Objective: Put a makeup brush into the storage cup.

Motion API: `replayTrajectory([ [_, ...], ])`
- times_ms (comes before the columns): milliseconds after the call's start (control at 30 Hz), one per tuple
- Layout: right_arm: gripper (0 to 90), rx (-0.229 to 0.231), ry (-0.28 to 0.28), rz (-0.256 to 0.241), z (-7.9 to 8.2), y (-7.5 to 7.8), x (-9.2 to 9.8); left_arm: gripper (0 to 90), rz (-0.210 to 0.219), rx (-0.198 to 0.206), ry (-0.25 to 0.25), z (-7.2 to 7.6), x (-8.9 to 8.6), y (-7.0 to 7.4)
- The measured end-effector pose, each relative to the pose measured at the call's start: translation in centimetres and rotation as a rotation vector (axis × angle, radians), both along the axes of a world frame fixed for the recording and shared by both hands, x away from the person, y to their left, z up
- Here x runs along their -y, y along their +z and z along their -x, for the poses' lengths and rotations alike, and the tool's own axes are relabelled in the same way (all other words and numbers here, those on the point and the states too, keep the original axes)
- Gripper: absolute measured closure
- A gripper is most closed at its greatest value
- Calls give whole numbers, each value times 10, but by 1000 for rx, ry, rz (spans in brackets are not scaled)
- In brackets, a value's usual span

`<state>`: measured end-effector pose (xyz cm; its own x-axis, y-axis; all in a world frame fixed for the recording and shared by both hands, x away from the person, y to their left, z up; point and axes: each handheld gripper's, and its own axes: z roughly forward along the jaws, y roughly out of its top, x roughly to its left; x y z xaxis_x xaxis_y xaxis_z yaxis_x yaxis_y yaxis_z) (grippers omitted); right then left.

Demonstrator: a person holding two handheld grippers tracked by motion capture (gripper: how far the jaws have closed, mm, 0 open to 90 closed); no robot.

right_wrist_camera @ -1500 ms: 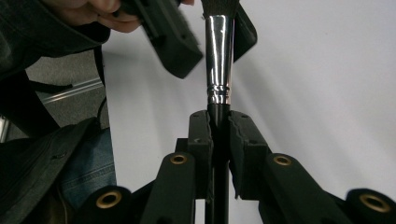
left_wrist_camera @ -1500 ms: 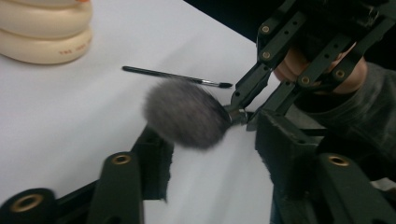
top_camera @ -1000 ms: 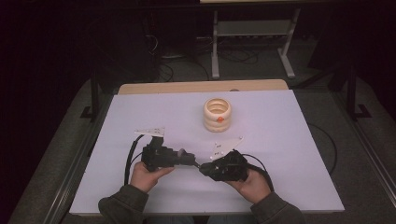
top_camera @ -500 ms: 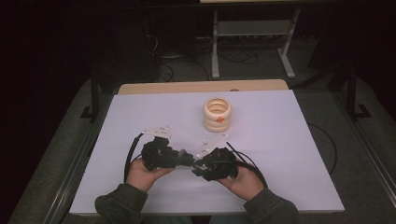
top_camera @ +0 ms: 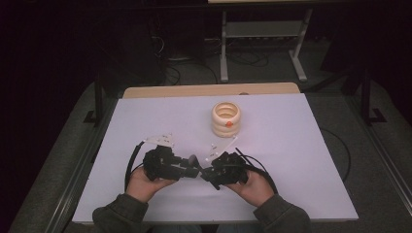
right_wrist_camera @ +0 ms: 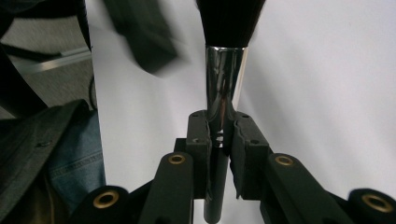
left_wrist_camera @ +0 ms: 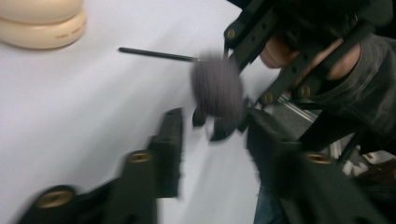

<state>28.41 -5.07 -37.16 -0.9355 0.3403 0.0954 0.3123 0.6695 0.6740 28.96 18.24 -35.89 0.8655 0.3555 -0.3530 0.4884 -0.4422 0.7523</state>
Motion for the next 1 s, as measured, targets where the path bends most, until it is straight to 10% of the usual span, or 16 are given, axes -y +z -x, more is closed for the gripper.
replayTrajectory([
  [267,775,-88,-88,-39,-15,-7,32,441,-19,53,53,11,-12,-6],
  [1000,775,-96,-200,-115,-62,35,78,406,-66,158,135,23,-38,-29],
])
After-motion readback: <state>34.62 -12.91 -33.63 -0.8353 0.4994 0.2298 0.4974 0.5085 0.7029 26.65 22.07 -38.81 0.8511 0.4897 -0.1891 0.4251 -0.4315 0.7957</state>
